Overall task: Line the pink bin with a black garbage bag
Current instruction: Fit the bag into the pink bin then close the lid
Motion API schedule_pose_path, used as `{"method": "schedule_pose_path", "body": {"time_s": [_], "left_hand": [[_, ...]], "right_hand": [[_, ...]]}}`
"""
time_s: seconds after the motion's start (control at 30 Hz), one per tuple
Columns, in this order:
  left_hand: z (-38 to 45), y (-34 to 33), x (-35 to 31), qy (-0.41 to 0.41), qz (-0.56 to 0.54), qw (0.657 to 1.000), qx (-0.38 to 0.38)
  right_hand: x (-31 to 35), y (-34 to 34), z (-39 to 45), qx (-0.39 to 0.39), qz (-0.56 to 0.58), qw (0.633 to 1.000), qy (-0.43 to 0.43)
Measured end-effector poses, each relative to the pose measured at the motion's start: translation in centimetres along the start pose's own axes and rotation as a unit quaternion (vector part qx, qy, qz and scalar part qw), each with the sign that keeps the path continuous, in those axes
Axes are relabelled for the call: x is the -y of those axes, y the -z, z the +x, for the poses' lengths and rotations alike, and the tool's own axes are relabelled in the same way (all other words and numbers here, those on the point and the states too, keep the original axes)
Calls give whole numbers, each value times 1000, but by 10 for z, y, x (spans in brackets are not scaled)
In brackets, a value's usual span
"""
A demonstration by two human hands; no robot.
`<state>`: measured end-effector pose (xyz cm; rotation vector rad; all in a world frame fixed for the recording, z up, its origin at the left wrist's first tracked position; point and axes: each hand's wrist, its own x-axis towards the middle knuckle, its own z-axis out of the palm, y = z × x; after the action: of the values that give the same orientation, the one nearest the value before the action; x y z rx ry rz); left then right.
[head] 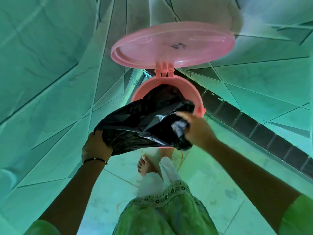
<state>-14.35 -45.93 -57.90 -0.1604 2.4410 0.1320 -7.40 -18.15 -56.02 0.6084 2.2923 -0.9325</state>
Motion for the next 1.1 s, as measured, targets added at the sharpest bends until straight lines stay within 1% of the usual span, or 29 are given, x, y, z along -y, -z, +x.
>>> {"method": "schedule_pose_path", "body": {"time_s": [0.03,0.07,0.1,0.17,0.27,0.33,0.43,0.53,0.63,0.7,0.77,0.8,0.9,1.0,1.03,1.1], "left_hand": [[2,-2,3,1,5,1000,7],[4,-3,6,0,11,1000,13],[6,-5,9,2,18,1000,20],[8,-8,14,7,28,999,30],[10,-15,20,33,40,998,37],[9,-22,21,34,48,997,44],[7,-33,21,15,64,996,53],[2,-44,26,18,88,992,86],[-6,-55,33,28,111,985,129],[-10,-62,36,31,130,981,141],[-12,-66,35,33,146,980,133],[-10,-70,34,34,146,980,128],[7,-78,27,50,122,984,120],[34,-80,20,69,91,987,113],[44,-78,17,66,76,989,104],[65,-74,9,49,36,994,91]], "right_hand": [[-14,8,11,-54,20,996,-70],[-27,17,18,-89,12,988,-123],[-37,22,23,-93,-22,985,-146],[-54,27,22,-64,-85,984,-146],[-80,32,14,-97,-93,974,-181],[-99,31,11,-100,-99,967,-211],[-117,12,3,-45,-111,966,-229],[-129,-7,-6,12,-128,959,-252],[-136,-18,-19,63,-105,946,-300],[-143,-26,-21,84,-87,940,-318],[-146,-31,-18,89,-43,938,-332],[-147,-35,-13,80,-3,936,-342],[-144,-39,7,17,149,921,-360],[-141,-32,36,-91,295,878,-367],[-138,-27,45,-113,334,860,-369],[-135,-18,60,-124,382,835,-376]]}}
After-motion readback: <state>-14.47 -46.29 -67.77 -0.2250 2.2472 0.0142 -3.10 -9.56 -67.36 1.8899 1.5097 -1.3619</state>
